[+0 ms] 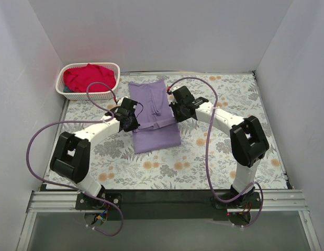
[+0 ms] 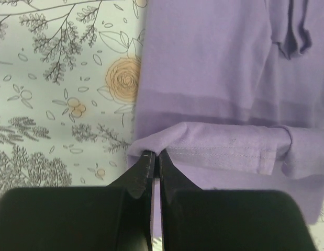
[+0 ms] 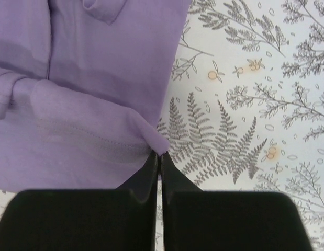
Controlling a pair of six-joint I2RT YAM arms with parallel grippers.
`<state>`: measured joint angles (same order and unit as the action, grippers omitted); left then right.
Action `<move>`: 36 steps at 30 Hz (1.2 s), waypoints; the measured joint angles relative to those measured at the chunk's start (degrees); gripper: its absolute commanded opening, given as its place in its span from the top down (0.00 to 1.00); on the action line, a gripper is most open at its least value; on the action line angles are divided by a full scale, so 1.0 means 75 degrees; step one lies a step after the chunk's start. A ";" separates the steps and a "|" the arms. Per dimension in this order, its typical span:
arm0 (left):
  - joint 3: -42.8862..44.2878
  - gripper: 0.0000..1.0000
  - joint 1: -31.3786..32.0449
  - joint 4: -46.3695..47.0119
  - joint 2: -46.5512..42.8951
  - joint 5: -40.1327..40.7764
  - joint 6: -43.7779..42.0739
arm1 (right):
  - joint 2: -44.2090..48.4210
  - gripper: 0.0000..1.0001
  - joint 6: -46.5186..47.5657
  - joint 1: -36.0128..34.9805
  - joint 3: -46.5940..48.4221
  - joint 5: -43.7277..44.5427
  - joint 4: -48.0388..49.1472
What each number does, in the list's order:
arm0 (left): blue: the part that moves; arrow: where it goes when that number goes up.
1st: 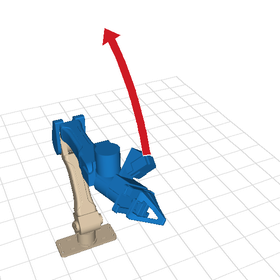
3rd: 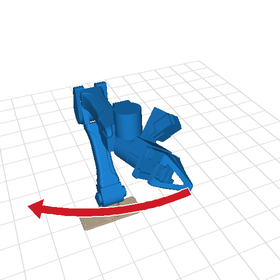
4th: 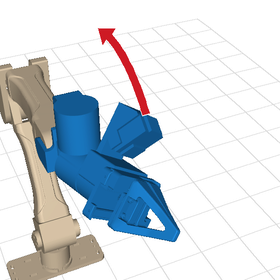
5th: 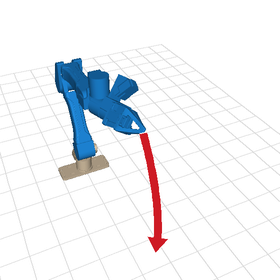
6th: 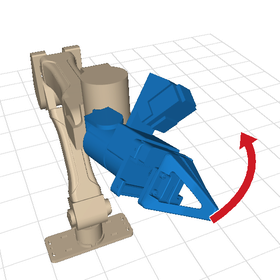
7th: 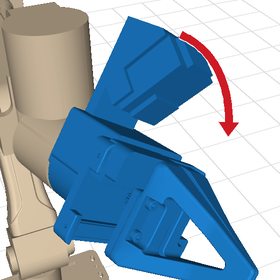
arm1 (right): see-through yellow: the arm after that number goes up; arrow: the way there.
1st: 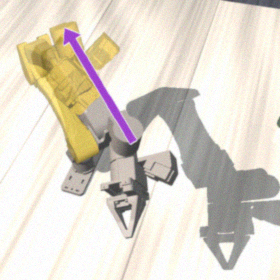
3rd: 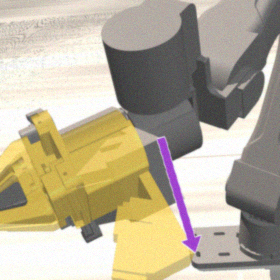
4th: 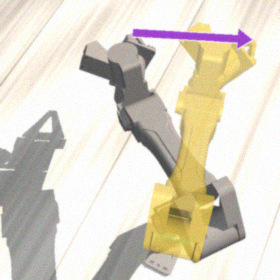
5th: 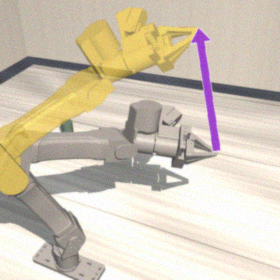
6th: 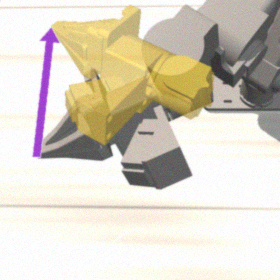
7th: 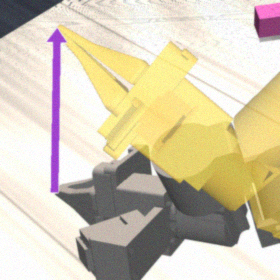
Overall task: Fold and stack the t-shirts
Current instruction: Fold the tshirt
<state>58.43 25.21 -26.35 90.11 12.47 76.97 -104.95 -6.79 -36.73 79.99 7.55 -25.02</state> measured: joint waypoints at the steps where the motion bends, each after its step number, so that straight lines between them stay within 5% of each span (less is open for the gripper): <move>1: 0.0023 1.00 -0.0009 0.0108 0.0154 0.0058 -0.0070 | -0.0087 0.99 0.0041 0.0006 0.0038 -0.0006 0.0108; 20: 0.0023 0.99 -0.0099 0.1463 0.0982 0.0568 -0.0294 | -0.0828 0.99 0.0402 0.0157 0.0221 -0.0230 0.1358; 24: -0.0009 0.81 -0.0102 0.1559 0.1378 0.0656 -0.0286 | -0.0985 0.92 0.0393 0.0221 0.0219 -0.0230 0.1428; 30: -0.0041 0.47 -0.0105 0.1562 0.1390 0.0749 -0.0300 | -0.1049 0.65 0.0376 0.0254 0.0219 -0.0268 0.1553; 36: -0.0111 0.39 -0.0012 0.1288 0.0481 0.0638 -0.0216 | -0.0539 0.64 0.0297 0.0219 -0.0128 -0.0434 0.1617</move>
<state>57.60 25.12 -16.69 93.71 17.26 75.35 -108.99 -4.56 -35.09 79.02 4.29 -12.88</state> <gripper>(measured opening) 0.607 0.359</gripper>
